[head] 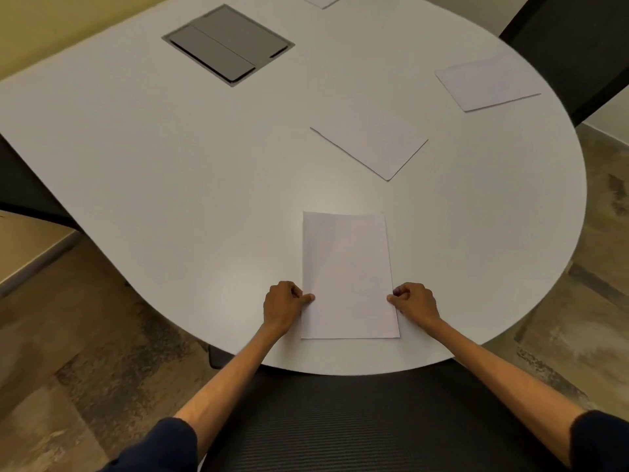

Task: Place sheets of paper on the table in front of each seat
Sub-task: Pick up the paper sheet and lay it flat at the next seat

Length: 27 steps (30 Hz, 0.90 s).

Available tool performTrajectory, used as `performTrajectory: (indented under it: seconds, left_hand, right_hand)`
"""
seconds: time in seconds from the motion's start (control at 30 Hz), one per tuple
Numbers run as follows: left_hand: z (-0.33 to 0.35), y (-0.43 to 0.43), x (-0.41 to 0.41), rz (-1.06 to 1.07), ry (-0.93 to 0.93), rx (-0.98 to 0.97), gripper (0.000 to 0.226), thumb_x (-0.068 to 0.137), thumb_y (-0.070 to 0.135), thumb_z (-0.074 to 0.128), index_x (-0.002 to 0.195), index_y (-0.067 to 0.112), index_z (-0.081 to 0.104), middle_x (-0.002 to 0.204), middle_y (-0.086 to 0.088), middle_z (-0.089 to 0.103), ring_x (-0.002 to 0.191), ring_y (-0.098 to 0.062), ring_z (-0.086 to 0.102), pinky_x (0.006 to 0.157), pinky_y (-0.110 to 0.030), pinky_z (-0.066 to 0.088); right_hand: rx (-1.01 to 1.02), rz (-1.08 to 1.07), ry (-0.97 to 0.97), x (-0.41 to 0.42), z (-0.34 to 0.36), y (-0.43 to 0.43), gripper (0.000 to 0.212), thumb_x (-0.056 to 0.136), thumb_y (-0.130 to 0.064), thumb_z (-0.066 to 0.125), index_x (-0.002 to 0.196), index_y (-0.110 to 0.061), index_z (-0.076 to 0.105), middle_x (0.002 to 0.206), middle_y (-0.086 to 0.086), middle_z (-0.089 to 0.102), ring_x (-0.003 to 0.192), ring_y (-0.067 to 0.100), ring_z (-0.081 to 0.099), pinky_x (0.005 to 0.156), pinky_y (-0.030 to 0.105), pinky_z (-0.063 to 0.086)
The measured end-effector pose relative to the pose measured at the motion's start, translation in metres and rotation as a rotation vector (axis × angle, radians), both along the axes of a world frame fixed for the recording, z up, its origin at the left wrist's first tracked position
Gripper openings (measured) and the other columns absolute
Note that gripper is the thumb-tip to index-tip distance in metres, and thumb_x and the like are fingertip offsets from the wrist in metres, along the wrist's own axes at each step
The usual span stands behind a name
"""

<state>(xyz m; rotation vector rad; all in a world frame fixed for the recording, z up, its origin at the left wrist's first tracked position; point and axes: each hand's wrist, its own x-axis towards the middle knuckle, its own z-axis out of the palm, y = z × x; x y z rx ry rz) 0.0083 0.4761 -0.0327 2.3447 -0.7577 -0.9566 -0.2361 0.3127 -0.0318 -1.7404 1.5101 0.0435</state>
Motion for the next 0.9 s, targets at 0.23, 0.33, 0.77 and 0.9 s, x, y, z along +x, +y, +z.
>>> performTrajectory:
  seconds: [0.23, 0.33, 0.77, 0.9]
  left_hand:
    - [0.002, 0.000, 0.012, -0.047, -0.102, 0.022, 0.065, 0.067, 0.060, 0.079, 0.109, 0.020, 0.050, 0.082, 0.004, 0.065, 0.075, -0.018, 0.063, 0.063, -0.031, 0.046]
    - [0.004, -0.001, 0.023, -0.158, -0.241, -0.021, 0.087, 0.056, 0.073, 0.076, 0.121, 0.025, 0.046, 0.098, 0.008, 0.064, 0.084, -0.016, 0.064, 0.065, -0.030, 0.046]
    - [-0.012, -0.019, 0.057, -0.943, -0.461, 0.130, 0.136, 0.056, 0.086, 0.063, 0.158, 0.024, -0.003, 0.166, -0.002, -0.010, 0.153, -0.019, -0.009, 0.121, -0.049, 0.001]
    - [-0.013, -0.018, 0.058, -0.954, -0.479, 0.115, 0.137, 0.055, 0.088, 0.061, 0.158, 0.023, -0.002, 0.166, -0.003, -0.009, 0.154, -0.020, -0.008, 0.121, -0.049, 0.002]
  right_hand:
    - [-0.039, 0.070, 0.055, 0.000, -0.001, -0.008, 0.038, 0.081, -0.036, 0.076, 0.105, -0.010, 0.063, 0.096, 0.006, 0.066, 0.085, 0.019, 0.060, 0.073, 0.027, 0.042]
    - [-0.123, 0.167, 0.069, -0.001, 0.007, -0.018, 0.046, 0.073, -0.043, 0.080, 0.103, -0.015, 0.060, 0.094, 0.001, 0.062, 0.082, 0.016, 0.057, 0.068, 0.026, 0.042]
    - [-0.219, 0.791, 0.256, 0.018, -0.002, -0.038, 0.134, 0.055, -0.063, 0.082, 0.155, -0.026, 0.002, 0.164, -0.003, -0.002, 0.150, 0.019, 0.004, 0.118, 0.045, 0.012]
    - [-0.227, 0.788, 0.245, 0.018, -0.003, -0.038, 0.134, 0.054, -0.064, 0.082, 0.155, -0.027, 0.001, 0.164, -0.004, -0.003, 0.150, 0.018, 0.002, 0.118, 0.045, 0.010]
